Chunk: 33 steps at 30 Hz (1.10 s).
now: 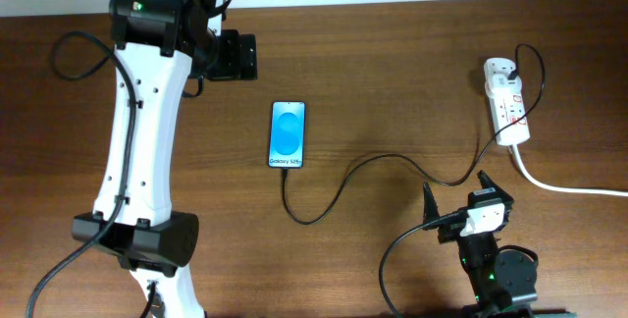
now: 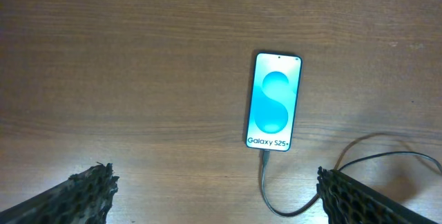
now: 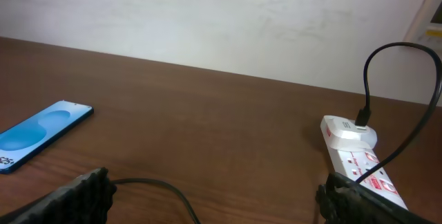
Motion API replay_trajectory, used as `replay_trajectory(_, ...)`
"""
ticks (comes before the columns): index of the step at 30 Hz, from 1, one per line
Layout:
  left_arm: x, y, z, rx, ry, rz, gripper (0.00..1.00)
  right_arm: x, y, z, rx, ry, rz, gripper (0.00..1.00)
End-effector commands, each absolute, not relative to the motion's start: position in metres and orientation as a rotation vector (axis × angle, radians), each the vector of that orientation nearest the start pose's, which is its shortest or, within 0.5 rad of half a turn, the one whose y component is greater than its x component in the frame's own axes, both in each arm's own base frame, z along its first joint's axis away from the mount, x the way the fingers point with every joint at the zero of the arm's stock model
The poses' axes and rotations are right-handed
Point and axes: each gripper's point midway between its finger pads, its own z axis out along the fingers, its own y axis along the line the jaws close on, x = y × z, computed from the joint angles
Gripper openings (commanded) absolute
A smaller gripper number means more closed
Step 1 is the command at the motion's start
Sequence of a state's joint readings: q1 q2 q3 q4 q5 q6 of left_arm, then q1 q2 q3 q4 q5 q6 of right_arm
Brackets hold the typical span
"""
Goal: Plug charger to phone and switch on socket
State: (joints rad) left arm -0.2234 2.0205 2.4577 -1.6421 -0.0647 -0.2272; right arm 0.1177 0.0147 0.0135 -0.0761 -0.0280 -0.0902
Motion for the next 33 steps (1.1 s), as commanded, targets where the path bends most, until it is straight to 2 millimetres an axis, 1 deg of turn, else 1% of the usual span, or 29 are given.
replay_trajectory(1,0.410,-0.079,0.281,-0.010,2.767,-0.005,0.99,0.243,0.037,0.157,-0.210,1.632,0.052,0.98)
replay_trajectory(17,0.410,-0.078,0.281,-0.010,2.769,-0.002,0.99,0.243,0.037,0.157,-0.210,1.632,0.052,0.98)
replay_trajectory(19,0.411,-0.074,0.282,-0.017,2.760,0.033,0.99,0.243,0.037,0.157,-0.210,1.632,0.052,0.98)
replay_trajectory(20,0.412,-0.071,0.278,-0.021,2.765,0.061,0.99,0.243,0.037,0.157,-0.210,1.632,0.052,0.98)
replay_trajectory(22,0.418,-0.072,0.267,-0.021,2.763,0.059,1.00,0.243,0.037,0.157,-0.210,1.632,0.052,0.98)
replay_trajectory(23,0.426,-0.075,0.260,-0.022,2.731,0.042,0.99,0.243,0.037,0.157,-0.210,1.632,0.052,0.98)
replay_trajectory(25,0.430,-0.081,0.251,-0.008,2.674,-0.017,0.99,0.243,0.037,0.157,-0.210,1.632,0.052,0.98)
replay_trajectory(27,0.428,-0.078,0.247,-0.009,2.605,-0.040,0.99,0.243,0.037,0.157,-0.210,1.632,0.052,0.98)
replay_trajectory(28,0.423,-0.075,0.244,0.036,2.567,-0.055,0.99,0.243,0.037,0.157,-0.210,1.632,0.052,0.98)
replay_trajectory(30,0.412,-0.073,0.245,0.131,2.479,-0.135,0.99,0.243,0.037,0.157,-0.210,1.632,0.052,0.98)
replay_trajectory(31,0.403,-0.072,0.243,0.170,2.429,-0.178,1.00,0.243,0.037,0.157,-0.210,1.632,0.052,0.98)
replay_trajectory(33,0.393,-0.071,0.241,0.188,2.375,-0.182,1.00,0.243,0.037,0.157,-0.210,1.632,0.052,0.98)
